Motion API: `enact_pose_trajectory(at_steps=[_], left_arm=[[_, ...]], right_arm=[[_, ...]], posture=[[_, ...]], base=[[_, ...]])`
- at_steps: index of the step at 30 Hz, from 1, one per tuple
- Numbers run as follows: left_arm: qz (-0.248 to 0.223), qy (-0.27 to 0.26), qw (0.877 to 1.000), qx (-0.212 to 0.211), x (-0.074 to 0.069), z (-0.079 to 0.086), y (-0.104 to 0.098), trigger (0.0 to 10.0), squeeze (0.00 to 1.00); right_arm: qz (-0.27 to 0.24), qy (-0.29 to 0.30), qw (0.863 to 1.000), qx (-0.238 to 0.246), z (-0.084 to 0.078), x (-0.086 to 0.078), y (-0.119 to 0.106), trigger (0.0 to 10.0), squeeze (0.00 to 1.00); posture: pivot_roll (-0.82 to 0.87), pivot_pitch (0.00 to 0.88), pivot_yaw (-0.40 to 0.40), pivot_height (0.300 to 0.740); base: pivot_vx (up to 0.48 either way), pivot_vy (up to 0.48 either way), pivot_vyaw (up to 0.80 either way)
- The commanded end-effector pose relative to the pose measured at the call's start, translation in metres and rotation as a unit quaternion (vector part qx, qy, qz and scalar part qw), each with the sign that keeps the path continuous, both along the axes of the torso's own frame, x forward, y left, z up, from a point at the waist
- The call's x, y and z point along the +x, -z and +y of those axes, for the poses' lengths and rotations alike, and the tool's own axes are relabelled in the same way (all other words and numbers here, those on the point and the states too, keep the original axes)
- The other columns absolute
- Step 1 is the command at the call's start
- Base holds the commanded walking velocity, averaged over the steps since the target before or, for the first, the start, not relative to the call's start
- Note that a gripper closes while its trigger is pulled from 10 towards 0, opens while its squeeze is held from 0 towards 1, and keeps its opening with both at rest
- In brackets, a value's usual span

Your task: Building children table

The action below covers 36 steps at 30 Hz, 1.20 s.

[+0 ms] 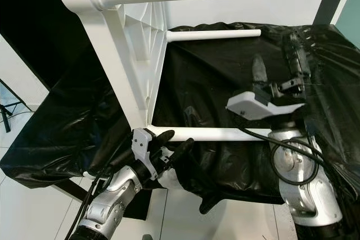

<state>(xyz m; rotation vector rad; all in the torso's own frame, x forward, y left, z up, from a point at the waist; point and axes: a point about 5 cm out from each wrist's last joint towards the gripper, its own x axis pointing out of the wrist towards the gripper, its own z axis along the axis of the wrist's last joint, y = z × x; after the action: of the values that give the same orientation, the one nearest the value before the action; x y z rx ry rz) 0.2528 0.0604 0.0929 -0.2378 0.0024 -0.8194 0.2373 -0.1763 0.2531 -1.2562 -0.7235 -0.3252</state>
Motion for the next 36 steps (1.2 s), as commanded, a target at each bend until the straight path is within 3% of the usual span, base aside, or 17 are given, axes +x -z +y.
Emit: enact_pose_trajectory(at_steps=[1, 2, 3, 10, 11, 12, 17, 28, 30, 31, 32, 36], left_arm=[[0.007, 0.000, 1.000, 0.010, 0.000, 0.004, 0.006, 10.0, 0.00], [0.007, 0.000, 1.000, 0.010, 0.000, 0.004, 0.006, 10.0, 0.00], [0.006, -0.001, 1.000, 0.010, 0.000, 0.004, 0.007, 10.0, 0.00], [0.005, -0.002, 1.000, 0.014, -0.001, 0.004, 0.010, 10.0, 0.00], [0.005, -0.002, 1.000, 0.016, -0.001, 0.005, 0.012, 10.0, 0.00], [0.006, -0.002, 1.000, 0.018, -0.002, 0.005, 0.013, 10.0, 0.00], [0.006, 0.003, 1.000, 0.024, -0.002, 0.004, 0.017, 10.0, 0.00], [0.005, 0.007, 1.000, 0.026, 0.000, 0.003, 0.017, 10.0, 0.00], [0.004, 0.006, 1.000, 0.026, 0.001, 0.002, 0.018, 10.0, 0.00], [0.004, 0.006, 1.000, 0.026, 0.001, 0.002, 0.018, 10.0, 0.00], [0.002, 0.005, 1.000, 0.025, 0.002, 0.002, 0.018, 10.0, 0.00], [0.000, 0.003, 1.000, 0.024, 0.002, 0.001, 0.018, 10.0, 0.00]], right_arm=[[-0.013, -0.006, 1.000, -0.009, 0.003, -0.001, -0.007, 10.0, 0.00], [-0.013, -0.006, 1.000, -0.009, 0.003, -0.001, -0.007, 10.0, 0.00], [-0.017, -0.011, 1.000, -0.012, 0.004, -0.002, -0.008, 10.0, 1.00], [-0.062, -0.022, 0.997, -0.030, 0.010, -0.013, -0.011, 10.0, 1.00], [-0.080, -0.023, 0.996, -0.034, 0.011, -0.017, -0.013, 10.0, 0.04], [-0.101, -0.025, 0.994, -0.035, 0.012, -0.022, -0.018, 10.0, 0.00], [-0.154, -0.021, 0.987, -0.036, 0.014, -0.029, -0.033, 10.0, 0.00], [-0.155, 0.009, 0.988, -0.027, 0.001, -0.022, -0.041, 10.0, 0.00], [-0.120, 0.027, 0.992, -0.018, -0.009, -0.007, -0.044, 10.0, 0.00], [-0.120, 0.027, 0.992, -0.018, -0.009, -0.007, -0.044, 10.0, 0.00], [-0.085, 0.031, 0.996, -0.015, -0.014, 0.008, -0.047, 10.0, 0.00], [-0.061, 0.022, 0.998, -0.017, -0.013, 0.018, -0.049, 10.0, 0.00]], posture=[[0.07, 0.000, 0.064, 0.740], [0.07, 0.000, 0.064, 0.740], [0.07, 0.000, 0.062, 0.740], [0.07, 0.000, 0.060, 0.740], [0.07, 0.000, 0.064, 0.740], [0.07, 0.000, 0.065, 0.740], [0.06, 0.000, 0.071, 0.740], [0.05, 0.000, 0.071, 0.740], [0.06, 0.000, 0.067, 0.740], [0.06, 0.000, 0.067, 0.740], [0.06, 0.000, 0.062, 0.740], [0.06, 0.000, 0.057, 0.740]], base=[[0.000, 0.000, 0.00], [0.000, 0.000, 0.00], [0.000, 0.000, 0.00], [0.000, 0.000, 0.00], [0.000, 0.000, 0.00], [0.000, 0.000, 0.00], [0.000, 0.000, 0.00], [0.000, 0.000, 0.00], [0.000, 0.000, 0.00], [0.000, 0.000, 0.00], [0.000, 0.000, 0.00], [0.000, 0.000, 0.00]])
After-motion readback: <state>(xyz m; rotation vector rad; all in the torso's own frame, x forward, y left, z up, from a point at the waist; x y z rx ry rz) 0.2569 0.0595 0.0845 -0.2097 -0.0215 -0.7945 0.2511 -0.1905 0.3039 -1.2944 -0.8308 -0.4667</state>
